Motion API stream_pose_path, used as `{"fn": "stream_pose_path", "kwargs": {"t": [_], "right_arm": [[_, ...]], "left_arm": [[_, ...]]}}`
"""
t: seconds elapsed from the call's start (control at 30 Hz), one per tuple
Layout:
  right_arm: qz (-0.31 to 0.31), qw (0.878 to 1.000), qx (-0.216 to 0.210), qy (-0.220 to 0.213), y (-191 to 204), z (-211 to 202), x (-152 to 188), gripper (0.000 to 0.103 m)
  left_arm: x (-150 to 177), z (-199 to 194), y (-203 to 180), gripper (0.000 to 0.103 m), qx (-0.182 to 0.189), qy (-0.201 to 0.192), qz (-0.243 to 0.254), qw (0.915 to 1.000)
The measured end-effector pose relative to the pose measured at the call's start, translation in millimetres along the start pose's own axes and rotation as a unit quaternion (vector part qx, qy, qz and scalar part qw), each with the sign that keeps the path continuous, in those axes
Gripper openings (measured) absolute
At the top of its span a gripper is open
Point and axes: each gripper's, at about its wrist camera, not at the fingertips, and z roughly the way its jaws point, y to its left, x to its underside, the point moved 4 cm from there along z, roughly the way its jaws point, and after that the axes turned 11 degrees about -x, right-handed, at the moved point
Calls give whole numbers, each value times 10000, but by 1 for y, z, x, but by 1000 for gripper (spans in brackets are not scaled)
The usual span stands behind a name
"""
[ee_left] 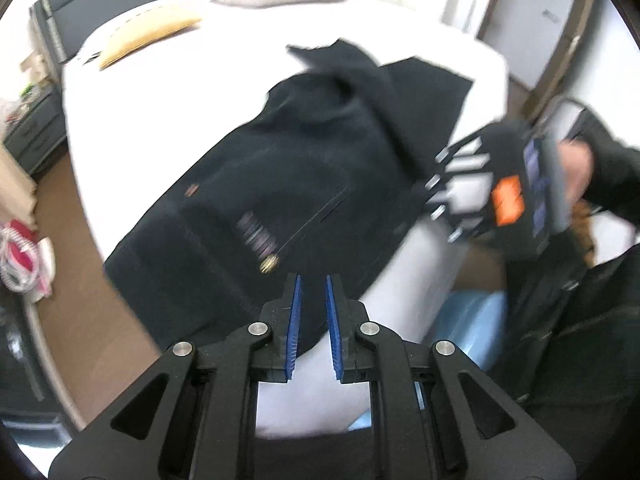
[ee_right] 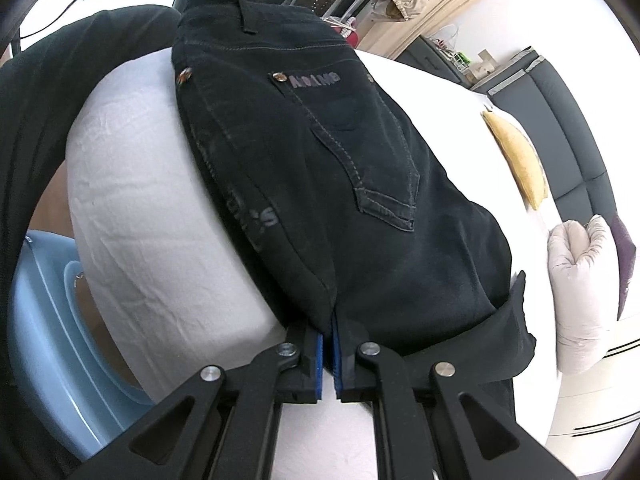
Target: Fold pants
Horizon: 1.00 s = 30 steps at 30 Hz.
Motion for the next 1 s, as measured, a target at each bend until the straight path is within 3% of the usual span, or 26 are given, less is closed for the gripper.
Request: {"fn": "stream_pose_path", "kwargs": {"t": [0.13, 0.23, 0.3, 0.4, 0.43, 0.53, 0.57, 0.6, 0.63, 0.7, 0.8, 1.0], "right_arm": [[81, 10000, 43, 8, 0, -1, -1, 8], [205, 9998, 79, -5, 1, -1, -2, 8], [326, 9994, 73, -38, 1, -1, -1, 8], [653, 9978, 5, -141, -4, -4, 0, 9], [769, 9969, -7, -166, -8, -5, 1, 11], [1230, 9921, -123, -227, -18, -12, 8, 25], [1422, 9893, -159, -288, -22, -17, 12, 41], [1680, 9847, -273, -368, -28, -24, 17, 62], [1926, 9789, -498, -460, -33, -30, 22, 69], [2419, 9637, -882, -705, -46, -46, 29, 71], [3044, 9412, -1059, -1015, -73, -64, 33, 71], [4097, 8794, -1594, -1827, -146, -74, 16, 70]], "left_arm": [[-25, 12, -5, 12, -52, -213, -93, 9997], [-39, 46, -13, 12, 116, -234, -411, 9988], [-42, 73, -17, 12, 215, -94, -673, 9975], [-31, 126, -20, 12, -34, 505, -1027, 9934], [-27, 133, -15, 12, 91, 387, -1385, 9896], [-24, 133, -2, 12, 424, 319, -2007, 9782], [-25, 133, -2, 12, 427, 335, -2025, 9778], [-28, 131, -3, 12, 390, 362, -2002, 9783], [-32, 128, -3, 12, 361, 386, -2037, 9776], [-41, 116, -5, 12, 307, 250, -2104, 9768], [-69, 103, -5, 12, 415, -80, -2229, 9739], [-63, 153, -6, 12, 344, 481, -2312, 9711]]}}
